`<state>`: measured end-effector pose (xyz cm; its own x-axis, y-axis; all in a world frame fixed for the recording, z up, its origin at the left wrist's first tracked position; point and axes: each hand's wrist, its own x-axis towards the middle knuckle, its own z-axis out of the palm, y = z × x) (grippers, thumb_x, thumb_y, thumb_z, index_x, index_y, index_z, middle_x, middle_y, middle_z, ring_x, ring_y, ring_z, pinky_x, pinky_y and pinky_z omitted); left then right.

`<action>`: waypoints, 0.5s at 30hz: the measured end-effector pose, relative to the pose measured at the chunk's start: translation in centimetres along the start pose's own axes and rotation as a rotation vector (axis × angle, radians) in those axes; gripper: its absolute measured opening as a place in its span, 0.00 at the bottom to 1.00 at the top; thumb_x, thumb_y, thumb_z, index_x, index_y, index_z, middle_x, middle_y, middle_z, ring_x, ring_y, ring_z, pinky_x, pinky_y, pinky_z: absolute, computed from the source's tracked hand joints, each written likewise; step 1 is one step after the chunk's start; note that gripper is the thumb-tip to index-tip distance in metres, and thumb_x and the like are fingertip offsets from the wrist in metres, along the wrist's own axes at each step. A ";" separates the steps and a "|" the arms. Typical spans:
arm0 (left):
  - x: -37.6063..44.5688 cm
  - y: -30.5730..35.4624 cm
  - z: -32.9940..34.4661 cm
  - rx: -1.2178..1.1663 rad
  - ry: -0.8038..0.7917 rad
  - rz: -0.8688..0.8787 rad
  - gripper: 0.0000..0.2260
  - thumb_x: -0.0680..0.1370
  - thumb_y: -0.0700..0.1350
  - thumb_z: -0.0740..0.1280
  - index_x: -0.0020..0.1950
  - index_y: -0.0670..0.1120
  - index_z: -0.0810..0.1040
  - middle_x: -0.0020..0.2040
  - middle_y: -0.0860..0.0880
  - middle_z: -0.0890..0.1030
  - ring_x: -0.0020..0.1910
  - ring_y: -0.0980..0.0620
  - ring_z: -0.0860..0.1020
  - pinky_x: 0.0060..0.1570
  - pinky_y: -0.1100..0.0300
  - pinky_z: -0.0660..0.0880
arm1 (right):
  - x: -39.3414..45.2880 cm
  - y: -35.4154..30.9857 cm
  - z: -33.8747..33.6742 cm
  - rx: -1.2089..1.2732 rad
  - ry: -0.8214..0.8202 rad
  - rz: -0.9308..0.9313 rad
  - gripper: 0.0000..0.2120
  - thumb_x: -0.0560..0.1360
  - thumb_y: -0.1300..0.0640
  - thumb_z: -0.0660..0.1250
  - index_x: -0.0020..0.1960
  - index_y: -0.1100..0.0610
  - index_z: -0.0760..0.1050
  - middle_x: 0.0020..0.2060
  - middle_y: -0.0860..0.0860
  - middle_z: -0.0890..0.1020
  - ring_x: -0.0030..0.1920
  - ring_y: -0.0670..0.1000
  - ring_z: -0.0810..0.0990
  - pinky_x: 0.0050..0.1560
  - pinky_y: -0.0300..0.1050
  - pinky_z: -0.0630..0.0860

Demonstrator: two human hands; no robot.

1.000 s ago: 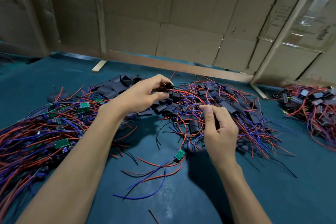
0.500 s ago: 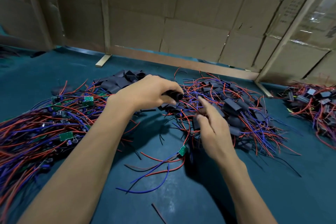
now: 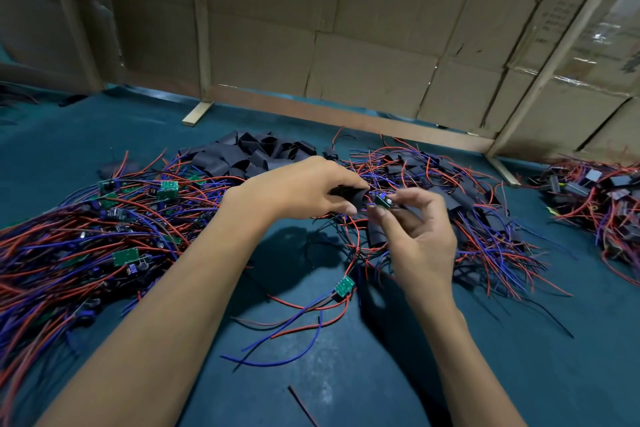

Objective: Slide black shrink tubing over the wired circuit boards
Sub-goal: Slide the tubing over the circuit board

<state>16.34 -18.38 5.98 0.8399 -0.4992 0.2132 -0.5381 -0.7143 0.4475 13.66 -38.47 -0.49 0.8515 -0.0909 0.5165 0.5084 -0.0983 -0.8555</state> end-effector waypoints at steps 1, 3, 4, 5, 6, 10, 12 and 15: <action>0.0 0.0 0.0 -0.006 0.012 0.007 0.18 0.78 0.47 0.73 0.67 0.51 0.79 0.57 0.51 0.83 0.56 0.52 0.79 0.57 0.53 0.74 | 0.0 0.0 0.0 0.007 0.000 -0.004 0.14 0.72 0.60 0.73 0.50 0.42 0.79 0.47 0.48 0.85 0.49 0.55 0.86 0.55 0.64 0.81; 0.0 0.2 -0.1 -0.020 0.024 0.025 0.17 0.78 0.47 0.73 0.67 0.51 0.80 0.57 0.51 0.84 0.55 0.53 0.79 0.58 0.51 0.75 | -0.2 0.0 0.1 -0.021 -0.020 -0.052 0.16 0.72 0.66 0.72 0.48 0.45 0.82 0.47 0.51 0.85 0.50 0.55 0.86 0.56 0.62 0.81; -0.1 0.3 -0.1 -0.024 0.024 0.034 0.17 0.78 0.46 0.73 0.67 0.51 0.80 0.57 0.51 0.84 0.56 0.53 0.79 0.57 0.50 0.75 | -0.3 0.0 0.2 -0.041 -0.027 -0.082 0.17 0.72 0.68 0.71 0.49 0.46 0.82 0.48 0.52 0.85 0.51 0.55 0.85 0.58 0.59 0.81; -0.1 0.3 0.0 -0.025 0.025 0.042 0.17 0.78 0.46 0.73 0.66 0.50 0.80 0.56 0.51 0.84 0.55 0.52 0.80 0.57 0.50 0.76 | -0.4 -0.2 0.3 -0.053 -0.029 -0.107 0.17 0.73 0.68 0.70 0.49 0.46 0.82 0.48 0.51 0.85 0.51 0.53 0.85 0.58 0.55 0.81; -0.1 0.3 0.0 -0.023 0.029 0.048 0.17 0.78 0.45 0.73 0.66 0.50 0.80 0.56 0.51 0.84 0.55 0.52 0.80 0.56 0.49 0.76 | -0.3 -0.3 0.3 -0.059 -0.028 -0.129 0.16 0.74 0.67 0.70 0.50 0.46 0.83 0.48 0.50 0.86 0.52 0.51 0.85 0.59 0.50 0.80; -0.1 0.2 -0.2 -0.030 0.042 0.049 0.17 0.78 0.45 0.73 0.66 0.52 0.80 0.55 0.52 0.84 0.55 0.52 0.80 0.56 0.49 0.76 | 0.0 -0.5 0.0 -0.115 -0.021 -0.185 0.14 0.76 0.68 0.71 0.51 0.49 0.84 0.49 0.49 0.86 0.53 0.48 0.84 0.58 0.42 0.78; -0.1 0.3 -0.2 -0.026 0.038 0.049 0.16 0.78 0.45 0.73 0.65 0.53 0.81 0.54 0.53 0.84 0.54 0.52 0.81 0.55 0.49 0.76 | 0.0 -0.5 0.0 -0.101 -0.023 -0.134 0.15 0.75 0.70 0.72 0.50 0.50 0.84 0.48 0.51 0.86 0.51 0.50 0.85 0.56 0.43 0.78; -0.1 0.4 -0.1 -0.016 0.031 0.050 0.16 0.78 0.45 0.73 0.65 0.52 0.81 0.54 0.52 0.85 0.53 0.51 0.81 0.55 0.50 0.76 | -0.1 -0.6 0.1 0.001 -0.012 0.005 0.12 0.75 0.69 0.73 0.48 0.52 0.84 0.44 0.53 0.86 0.45 0.50 0.85 0.51 0.43 0.79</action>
<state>16.06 -18.57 6.22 0.8140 -0.5183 0.2622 -0.5783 -0.6811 0.4490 13.28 -38.35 0.03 0.8553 -0.0798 0.5120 0.5045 -0.0970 -0.8579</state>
